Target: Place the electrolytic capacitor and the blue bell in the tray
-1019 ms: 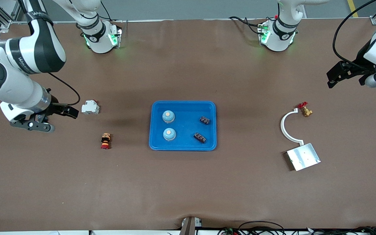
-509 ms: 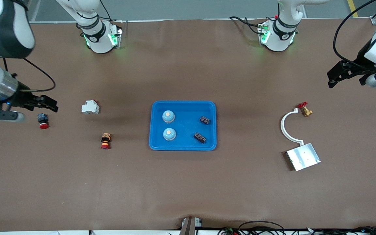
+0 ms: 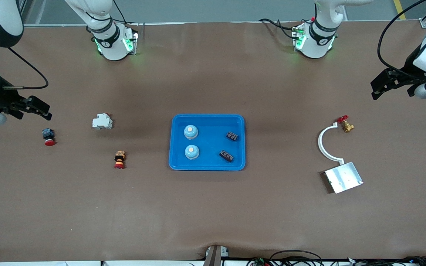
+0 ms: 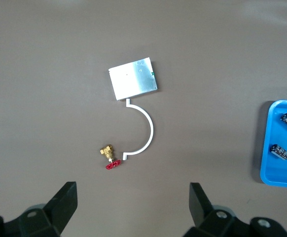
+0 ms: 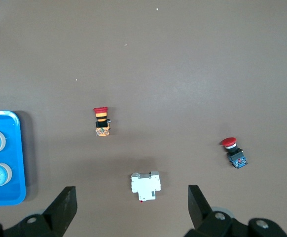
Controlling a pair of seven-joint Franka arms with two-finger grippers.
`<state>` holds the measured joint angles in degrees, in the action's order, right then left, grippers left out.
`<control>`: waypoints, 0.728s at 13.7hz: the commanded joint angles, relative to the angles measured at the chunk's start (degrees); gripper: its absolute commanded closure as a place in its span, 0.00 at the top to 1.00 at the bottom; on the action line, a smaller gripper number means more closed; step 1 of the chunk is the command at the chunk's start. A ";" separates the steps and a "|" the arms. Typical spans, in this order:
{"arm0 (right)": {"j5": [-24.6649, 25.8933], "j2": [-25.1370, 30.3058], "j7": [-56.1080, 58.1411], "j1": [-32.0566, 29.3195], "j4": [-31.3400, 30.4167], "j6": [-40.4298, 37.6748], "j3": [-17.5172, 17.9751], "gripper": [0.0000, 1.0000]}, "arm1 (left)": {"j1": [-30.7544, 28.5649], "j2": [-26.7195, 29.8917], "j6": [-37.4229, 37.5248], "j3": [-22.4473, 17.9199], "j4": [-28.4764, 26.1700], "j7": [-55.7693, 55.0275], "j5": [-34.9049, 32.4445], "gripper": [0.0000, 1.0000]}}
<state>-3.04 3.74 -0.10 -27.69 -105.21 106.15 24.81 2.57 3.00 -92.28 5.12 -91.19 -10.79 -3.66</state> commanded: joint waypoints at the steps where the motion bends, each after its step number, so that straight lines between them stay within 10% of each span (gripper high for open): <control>1: -1.27 1.71 1.34 12.69 -1.84 0.11 -13.58 1.00 | -0.46 0.08 0.43 0.16 0.31 0.16 1.28 1.00; 3: -0.92 2.15 1.34 20.80 -1.76 -0.76 -21.79 1.00 | -0.46 0.08 0.43 0.16 0.31 0.07 1.28 1.00; 10: 1.72 3.91 0.28 22.24 0.00 -3.76 -22.00 1.00 | -0.46 0.16 0.43 0.16 0.40 0.07 1.28 1.00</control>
<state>-2.35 6.52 0.46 -6.66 -105.33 103.06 3.64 2.56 2.94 -92.28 5.11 -91.22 -10.82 -3.66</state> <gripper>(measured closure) 0.000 0.000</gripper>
